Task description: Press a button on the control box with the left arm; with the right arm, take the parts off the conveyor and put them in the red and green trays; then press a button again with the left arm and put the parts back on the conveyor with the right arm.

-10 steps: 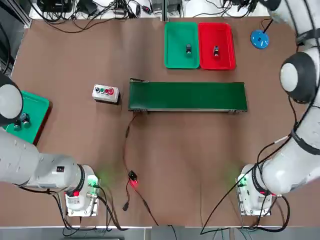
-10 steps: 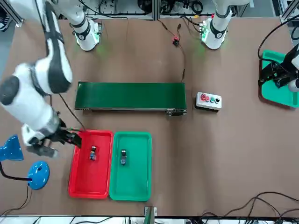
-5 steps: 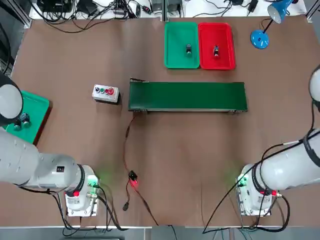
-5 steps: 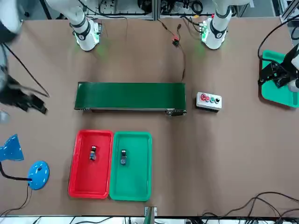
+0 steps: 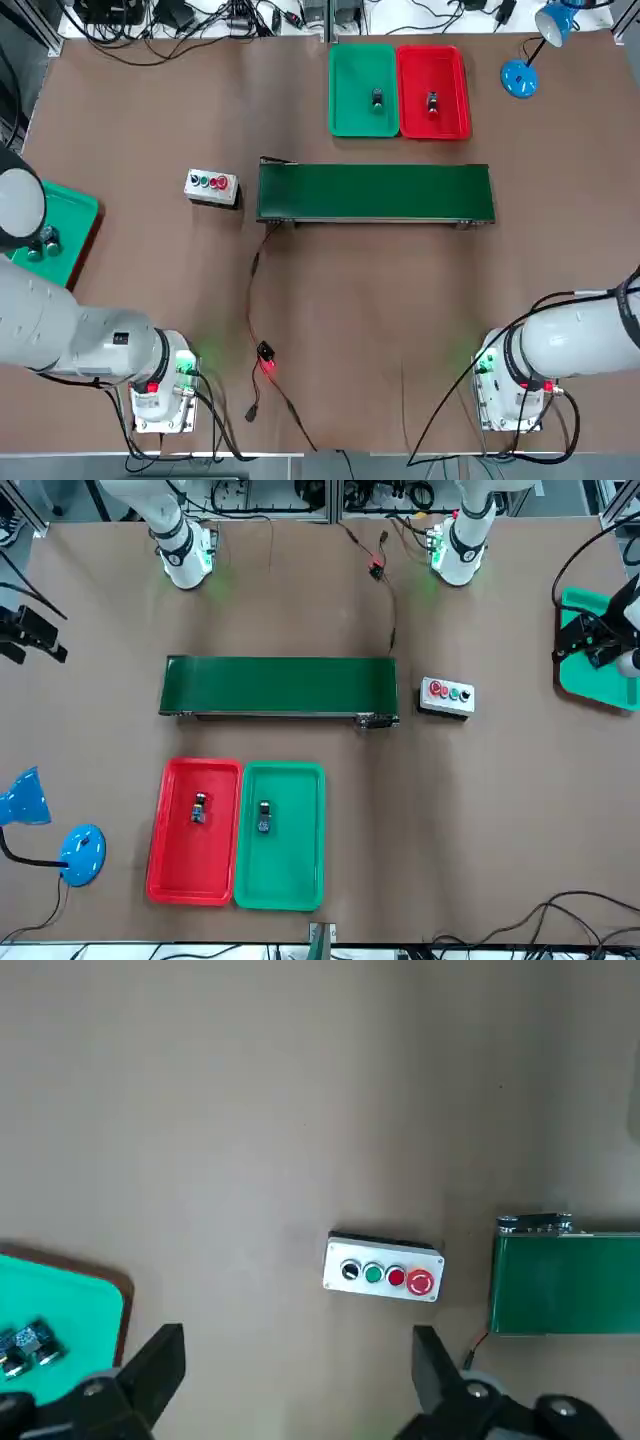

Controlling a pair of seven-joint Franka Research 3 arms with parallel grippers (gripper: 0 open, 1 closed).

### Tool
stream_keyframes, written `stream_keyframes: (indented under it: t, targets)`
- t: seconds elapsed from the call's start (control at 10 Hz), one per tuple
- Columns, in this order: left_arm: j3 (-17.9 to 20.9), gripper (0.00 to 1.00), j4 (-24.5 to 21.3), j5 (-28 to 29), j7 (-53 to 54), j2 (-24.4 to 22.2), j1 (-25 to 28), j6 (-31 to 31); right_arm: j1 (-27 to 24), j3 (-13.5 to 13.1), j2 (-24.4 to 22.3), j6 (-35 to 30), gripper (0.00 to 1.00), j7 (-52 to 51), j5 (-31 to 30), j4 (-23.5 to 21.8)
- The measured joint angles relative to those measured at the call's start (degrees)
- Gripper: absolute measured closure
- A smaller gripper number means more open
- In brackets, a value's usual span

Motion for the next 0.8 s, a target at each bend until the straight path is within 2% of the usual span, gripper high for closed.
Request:
stream_keyframes:
  t: [0.2,0.3,0.5,0.6,0.8]
  targets:
    - [-0.6,0.03,-0.3,0.0,0.0,0.0,0.0,-0.2,0.0,0.2,0.0,0.8,0.00,-0.1,-1.4,-0.4]
    - [-1.3,0.20,-1.8,0.0,-0.1,0.0,0.0,-0.5,0.0,0.3,0.0,1.7,0.00,-0.1,-2.1,-0.9]
    - [-1.9,0.51,-7.9,-0.1,-0.2,-0.5,0.1,0.1,0.0,0.4,0.0,2.5,0.00,-0.2,-3.7,-1.8]
    - [-2.0,0.67,-12.8,-0.1,-0.2,-1.6,0.1,4.1,0.0,0.4,0.0,3.0,0.00,-0.2,-4.0,-2.4]
    - [-3.2,0.96,-26.8,-0.1,-0.2,-6.3,0.0,14.8,0.0,0.5,0.0,3.6,0.00,-0.3,-5.4,-3.4]
